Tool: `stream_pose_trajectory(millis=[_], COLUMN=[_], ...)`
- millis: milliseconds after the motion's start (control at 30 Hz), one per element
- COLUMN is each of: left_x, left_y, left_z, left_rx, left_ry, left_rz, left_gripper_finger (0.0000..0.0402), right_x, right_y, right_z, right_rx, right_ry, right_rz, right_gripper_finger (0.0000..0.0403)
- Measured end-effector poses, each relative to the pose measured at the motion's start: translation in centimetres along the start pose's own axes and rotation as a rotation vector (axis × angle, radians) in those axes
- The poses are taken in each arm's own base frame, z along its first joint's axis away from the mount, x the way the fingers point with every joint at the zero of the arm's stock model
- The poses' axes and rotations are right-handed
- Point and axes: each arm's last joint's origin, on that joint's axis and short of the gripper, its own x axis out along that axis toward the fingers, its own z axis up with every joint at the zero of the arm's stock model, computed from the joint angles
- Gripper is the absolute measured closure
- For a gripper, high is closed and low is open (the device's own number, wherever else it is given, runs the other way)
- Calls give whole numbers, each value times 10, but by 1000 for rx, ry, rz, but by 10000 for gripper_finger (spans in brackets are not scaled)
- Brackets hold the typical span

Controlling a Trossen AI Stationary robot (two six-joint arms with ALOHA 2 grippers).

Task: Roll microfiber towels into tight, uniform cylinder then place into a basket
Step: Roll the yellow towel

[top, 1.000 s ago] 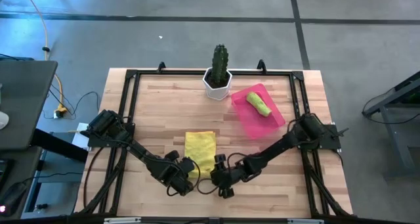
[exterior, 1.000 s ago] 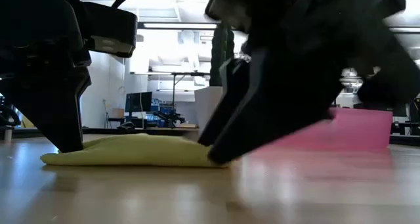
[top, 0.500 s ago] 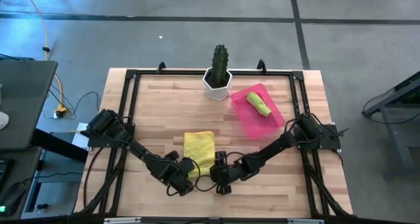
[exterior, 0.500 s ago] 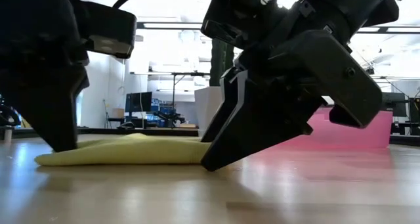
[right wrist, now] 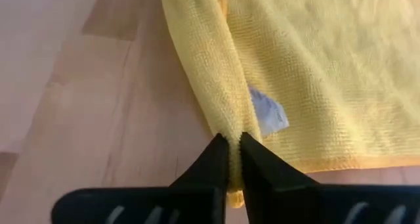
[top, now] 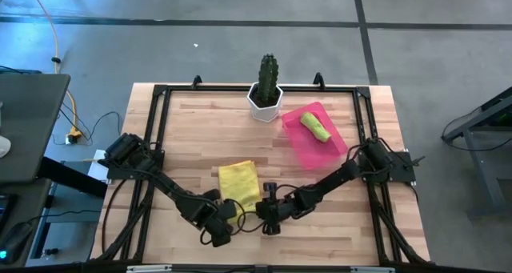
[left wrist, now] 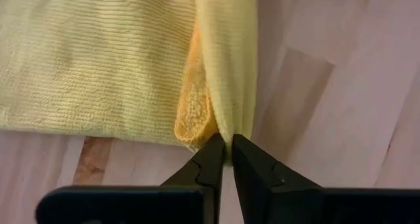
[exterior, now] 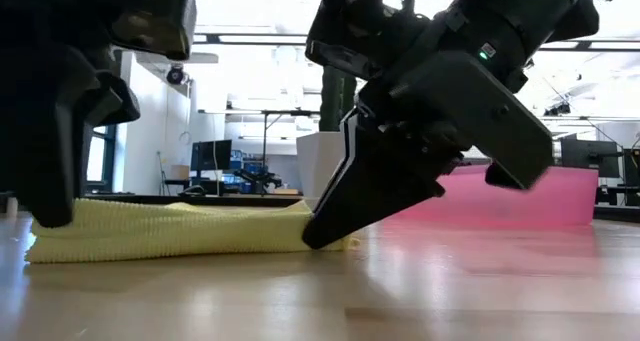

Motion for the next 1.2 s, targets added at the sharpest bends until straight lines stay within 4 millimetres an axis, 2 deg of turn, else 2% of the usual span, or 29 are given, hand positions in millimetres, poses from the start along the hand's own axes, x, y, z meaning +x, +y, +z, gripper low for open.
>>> stream_pose_trajectory(millis=[233, 400, 667, 833, 933, 1067, 1200], left_x=[-2, -8, -33, -43, -37, -18, -3], left_y=[6, 9, -25, -38, -45, -46, -44], left_z=[-6, -8, -13, -19, -20, -22, -21], left_rx=[194, 229, 377, 435, 501, 575, 581], left_ry=[64, 117, 29, -158, -248, -250, -303], left_rz=[62, 126, 36, 118, 148, 172, 286], left_gripper_finger=[352, 344, 344, 343, 343, 343, 343], right_x=[3, 7, 12, 15, 16, 17, 17], right_y=[-9, -20, -49, -64, -70, -75, -78], right_z=[5, 9, 16, 17, 18, 18, 18], right_rx=[113, 236, 538, 671, 717, 756, 765], right_ry=[18, 41, 145, 199, 212, 225, 226], right_rz=[139, 243, 529, 600, 613, 622, 617], right_gripper_finger=[398, 400, 400, 400, 400, 400, 400])
